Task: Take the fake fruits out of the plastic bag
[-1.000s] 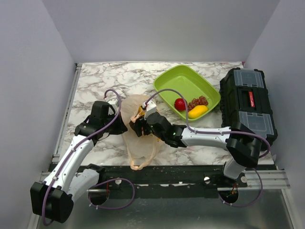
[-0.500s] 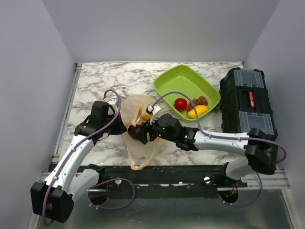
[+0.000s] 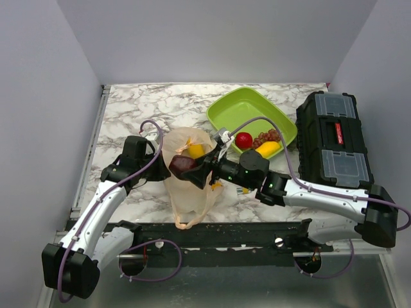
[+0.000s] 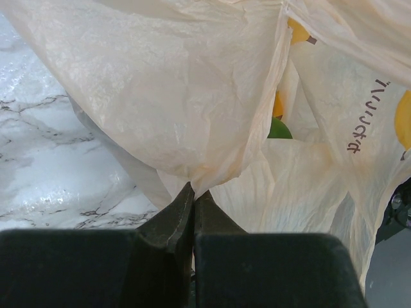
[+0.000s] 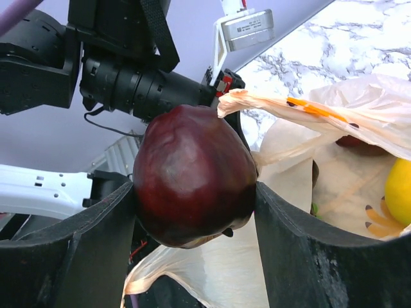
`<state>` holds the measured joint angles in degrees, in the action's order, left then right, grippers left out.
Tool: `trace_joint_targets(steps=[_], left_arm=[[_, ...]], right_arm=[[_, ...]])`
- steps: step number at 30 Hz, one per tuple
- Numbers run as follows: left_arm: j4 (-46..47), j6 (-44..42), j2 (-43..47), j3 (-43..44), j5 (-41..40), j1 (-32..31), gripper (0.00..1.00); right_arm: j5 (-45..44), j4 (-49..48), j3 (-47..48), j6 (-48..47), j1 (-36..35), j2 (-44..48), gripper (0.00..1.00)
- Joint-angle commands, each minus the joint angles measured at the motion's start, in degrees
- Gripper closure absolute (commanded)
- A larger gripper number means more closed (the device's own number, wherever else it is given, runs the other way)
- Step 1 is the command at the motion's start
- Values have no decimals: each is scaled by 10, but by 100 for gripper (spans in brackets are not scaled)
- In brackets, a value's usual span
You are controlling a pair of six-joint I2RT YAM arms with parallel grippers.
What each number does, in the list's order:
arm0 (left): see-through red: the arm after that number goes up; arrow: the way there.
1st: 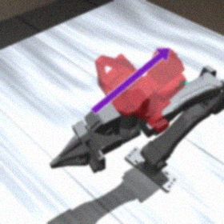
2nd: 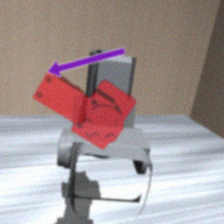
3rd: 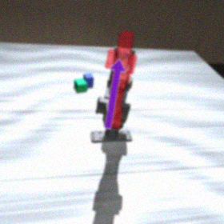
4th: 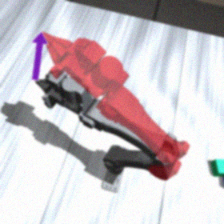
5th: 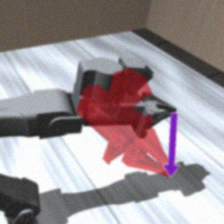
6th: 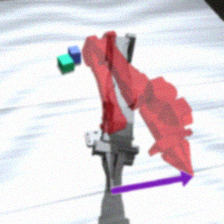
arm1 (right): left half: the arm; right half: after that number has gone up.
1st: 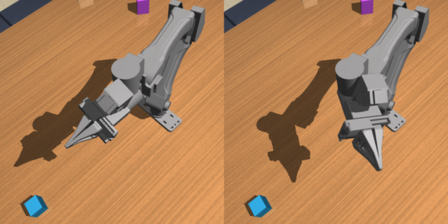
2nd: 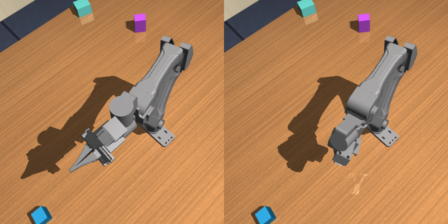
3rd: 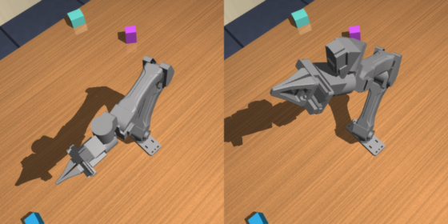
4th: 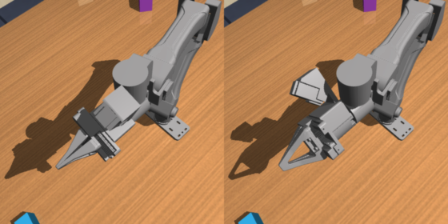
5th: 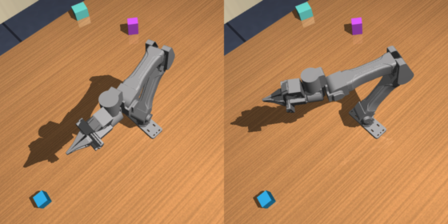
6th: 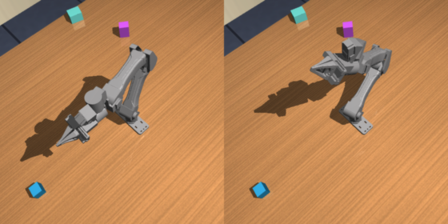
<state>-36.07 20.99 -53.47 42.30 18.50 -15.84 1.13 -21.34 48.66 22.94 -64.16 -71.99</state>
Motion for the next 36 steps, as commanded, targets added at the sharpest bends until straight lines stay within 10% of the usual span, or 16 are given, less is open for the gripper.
trace_joint_targets(steps=[1,10,19,26,36], left_arm=[[7,-2,-1,10,-4,3,100],[6,-2,-7,10,-3,3,100],[7,-2,-7,10,-1,5,100],[7,-3,-11,10,4,6,100],[8,-3,-11,10,6,7,100]], right_arm=[[2,6,29,-10,-2,14,84],[-97,32,47,-54,-3,100,86],[-496,100,68,-88,33,109,86],[-253,207,98,76,295,-2,89],[-150,247,192,50,426,-227,89]])
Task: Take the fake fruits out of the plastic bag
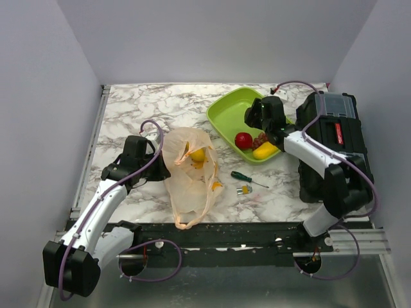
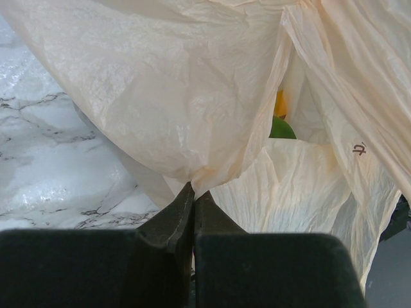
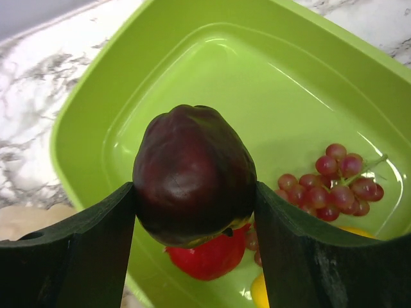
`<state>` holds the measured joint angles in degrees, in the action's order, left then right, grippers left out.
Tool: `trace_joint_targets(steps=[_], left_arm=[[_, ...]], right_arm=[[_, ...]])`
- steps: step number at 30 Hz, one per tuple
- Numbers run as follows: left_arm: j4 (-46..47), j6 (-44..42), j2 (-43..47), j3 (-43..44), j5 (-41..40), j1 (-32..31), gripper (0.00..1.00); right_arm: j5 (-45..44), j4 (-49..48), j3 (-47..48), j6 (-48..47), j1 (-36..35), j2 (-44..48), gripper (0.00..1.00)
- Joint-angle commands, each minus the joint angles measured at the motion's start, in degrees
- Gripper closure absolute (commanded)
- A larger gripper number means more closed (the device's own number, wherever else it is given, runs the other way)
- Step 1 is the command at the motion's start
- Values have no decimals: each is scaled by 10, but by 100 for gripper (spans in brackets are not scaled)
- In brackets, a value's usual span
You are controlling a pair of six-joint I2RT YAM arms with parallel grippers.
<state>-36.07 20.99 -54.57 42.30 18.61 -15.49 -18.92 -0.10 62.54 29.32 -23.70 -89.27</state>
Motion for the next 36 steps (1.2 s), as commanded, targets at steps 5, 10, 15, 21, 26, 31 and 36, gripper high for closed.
trace_joint_targets(steps=[5,10,15,21,26,31,36], left_arm=[[8,-3,-5,10,9,3,100],[8,-3,-6,10,11,3,100],[8,-3,-7,10,12,3,100],[8,-3,-11,11,13,3,100],[8,-3,-10,10,14,3,100],[8,-3,-6,10,14,3,100],[9,-2,-4,10,16,3,100]], right_arm=[[141,49,96,-13,72,-132,86],[181,88,128,-14,92,-181,86],[154,93,116,-18,94,-191,85],[156,108,118,-17,94,-200,80],[162,100,99,-15,94,-191,68],[170,104,96,-25,94,-192,49],[170,112,108,-37,94,-187,23]])
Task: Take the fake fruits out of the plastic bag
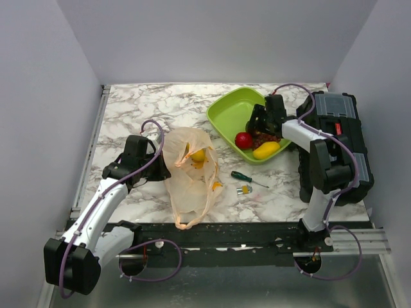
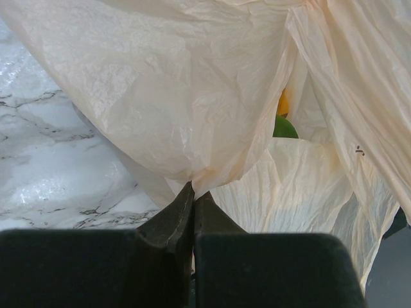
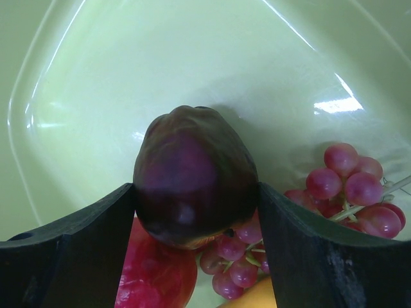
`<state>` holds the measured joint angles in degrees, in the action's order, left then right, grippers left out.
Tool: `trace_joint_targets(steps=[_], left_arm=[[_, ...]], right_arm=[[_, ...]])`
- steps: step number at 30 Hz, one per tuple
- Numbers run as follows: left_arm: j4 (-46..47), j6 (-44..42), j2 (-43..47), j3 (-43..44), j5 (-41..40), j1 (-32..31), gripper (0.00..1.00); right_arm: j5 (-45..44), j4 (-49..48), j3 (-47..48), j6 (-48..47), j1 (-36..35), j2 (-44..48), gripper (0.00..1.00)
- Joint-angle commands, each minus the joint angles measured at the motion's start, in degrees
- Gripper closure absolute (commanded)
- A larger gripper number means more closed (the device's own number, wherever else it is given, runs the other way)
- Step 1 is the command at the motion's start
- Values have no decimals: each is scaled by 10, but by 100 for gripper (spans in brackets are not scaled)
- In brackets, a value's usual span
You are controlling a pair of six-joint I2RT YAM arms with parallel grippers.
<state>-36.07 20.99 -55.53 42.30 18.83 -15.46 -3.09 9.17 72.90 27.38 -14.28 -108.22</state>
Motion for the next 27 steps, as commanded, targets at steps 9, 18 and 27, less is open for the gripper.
trace_joint_targets(steps=[9,18,27], left_arm=[[9,-2,5,10,17,3,100],[11,-1,7,10,21,3,100],[11,-1,4,10,20,3,100]], right_arm=[[24,26,-33,-31,-2,125,14],[110,-69,-233,-36,-67,347,13],[150,-99,-306,-47,-291,484,16]])
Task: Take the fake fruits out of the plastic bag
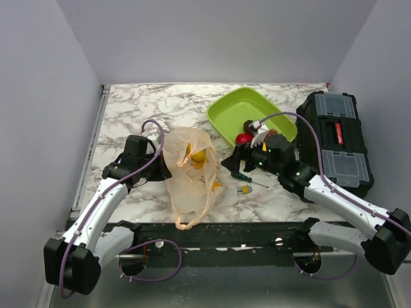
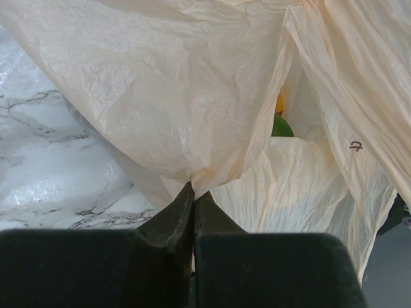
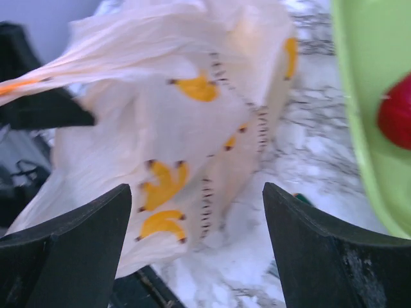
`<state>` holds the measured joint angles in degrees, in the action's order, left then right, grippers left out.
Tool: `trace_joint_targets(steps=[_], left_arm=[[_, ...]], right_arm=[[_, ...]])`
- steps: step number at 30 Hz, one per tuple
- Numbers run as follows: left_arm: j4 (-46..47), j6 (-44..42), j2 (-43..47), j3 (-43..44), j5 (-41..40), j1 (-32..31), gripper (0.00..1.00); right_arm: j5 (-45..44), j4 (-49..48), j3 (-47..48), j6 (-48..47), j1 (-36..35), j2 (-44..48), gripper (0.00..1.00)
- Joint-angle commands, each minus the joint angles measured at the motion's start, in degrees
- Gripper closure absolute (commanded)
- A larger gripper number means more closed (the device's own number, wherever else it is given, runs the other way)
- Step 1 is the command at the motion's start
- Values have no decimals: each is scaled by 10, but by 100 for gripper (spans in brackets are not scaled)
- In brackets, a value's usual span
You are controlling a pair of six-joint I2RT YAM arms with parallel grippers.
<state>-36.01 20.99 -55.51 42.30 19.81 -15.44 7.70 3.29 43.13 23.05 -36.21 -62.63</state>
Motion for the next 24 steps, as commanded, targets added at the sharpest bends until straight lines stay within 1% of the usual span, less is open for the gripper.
trace_joint_targets(steps=[1,2,6,9,14,18,21,24], left_arm=[[10,-1,4,10,11,3,100],[10,-1,4,10,11,3,100],[9,-2,6,10,4,3,100],[9,-2,7,10,0,3,100],[9,-2,4,10,6,3,100],[9,-2,11,10,3,3,100],[9,-2,14,9,2,4,100],[9,-2,12,9,5,4,100]], right_arm=[[41,-54,-9,2,-97,29,17],[33,-68,-9,7,-127,27,19],[2,-140,-1,11,-232,4,20],[-40,-157,33,-2,-286,-46,20],[-152,-147,95,-12,-306,-168,24],[-255,-162,114,-31,-308,-228,25],[-293,-197,115,-64,-308,-264,25],[-343,-203,134,-82,-308,-305,25]])
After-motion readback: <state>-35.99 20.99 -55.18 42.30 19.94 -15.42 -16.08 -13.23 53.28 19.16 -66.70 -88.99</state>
